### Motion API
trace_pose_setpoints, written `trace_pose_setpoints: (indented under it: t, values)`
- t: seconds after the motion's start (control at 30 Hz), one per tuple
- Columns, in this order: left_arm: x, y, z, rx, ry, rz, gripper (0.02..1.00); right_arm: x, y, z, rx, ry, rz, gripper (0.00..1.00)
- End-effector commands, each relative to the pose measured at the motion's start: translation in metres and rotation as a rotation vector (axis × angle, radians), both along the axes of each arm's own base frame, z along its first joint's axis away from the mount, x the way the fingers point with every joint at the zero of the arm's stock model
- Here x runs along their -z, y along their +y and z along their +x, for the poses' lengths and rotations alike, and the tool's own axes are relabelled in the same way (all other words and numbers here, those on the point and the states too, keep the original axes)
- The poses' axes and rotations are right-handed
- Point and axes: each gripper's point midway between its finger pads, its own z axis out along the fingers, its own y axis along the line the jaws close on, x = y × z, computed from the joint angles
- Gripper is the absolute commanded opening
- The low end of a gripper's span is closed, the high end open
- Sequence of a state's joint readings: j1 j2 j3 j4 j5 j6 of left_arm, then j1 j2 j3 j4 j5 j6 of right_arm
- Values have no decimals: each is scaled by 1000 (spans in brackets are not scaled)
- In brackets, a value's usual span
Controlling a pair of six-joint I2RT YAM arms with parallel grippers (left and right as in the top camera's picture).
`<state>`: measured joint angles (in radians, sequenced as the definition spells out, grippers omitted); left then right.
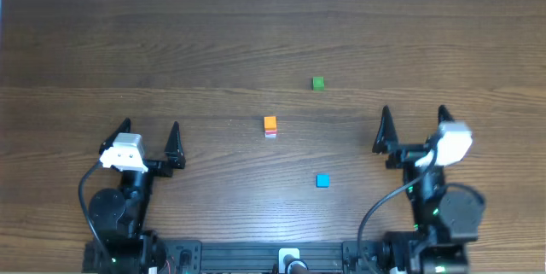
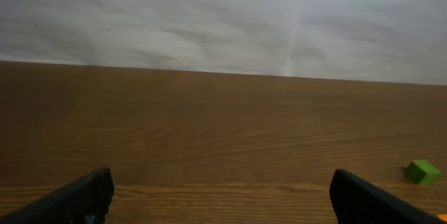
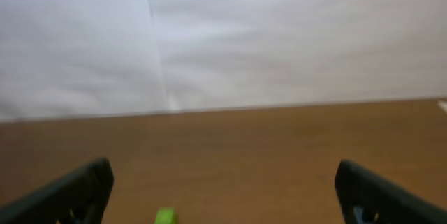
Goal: Stack Cubes
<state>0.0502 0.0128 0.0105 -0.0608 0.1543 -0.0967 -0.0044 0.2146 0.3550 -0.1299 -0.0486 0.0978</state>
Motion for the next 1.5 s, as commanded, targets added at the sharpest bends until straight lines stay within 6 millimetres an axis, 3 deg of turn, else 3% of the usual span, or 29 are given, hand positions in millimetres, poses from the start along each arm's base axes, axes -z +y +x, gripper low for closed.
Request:
trace_pose_setpoints:
  t: [0.03,0.13,0.27,0.33,0.57,0.9,1.07,1.27,1.5]
  values:
    - [0,-3,-1,16,-6,14,1000,-53,19,20,-114,84,-55,993]
    - [0,-3,-1,16,-6,14,996,-64,25,41,-152,230,-45,993]
    - [0,-3,-1,16,-6,14,1000,-59,32,72,-180,475,-30,993]
    - [0,-3,-1,16,-6,14,1000,-44,48,93,-221,637,-17,993]
    - [0,-3,-1,15,-6,14,1000,13,102,133,-274,917,-35,993]
    - [0,-3,-1,16,-6,14,1000,118,146,153,-194,1186,-109,991]
    - [0,-3,-1,16,-6,14,1000,166,142,161,-117,1280,-129,993]
    - [0,-3,-1,16,-6,14,1000,199,132,164,-62,1352,-116,991]
    - [0,-3,-1,15,-6,14,1000,224,126,166,-26,1397,-113,991]
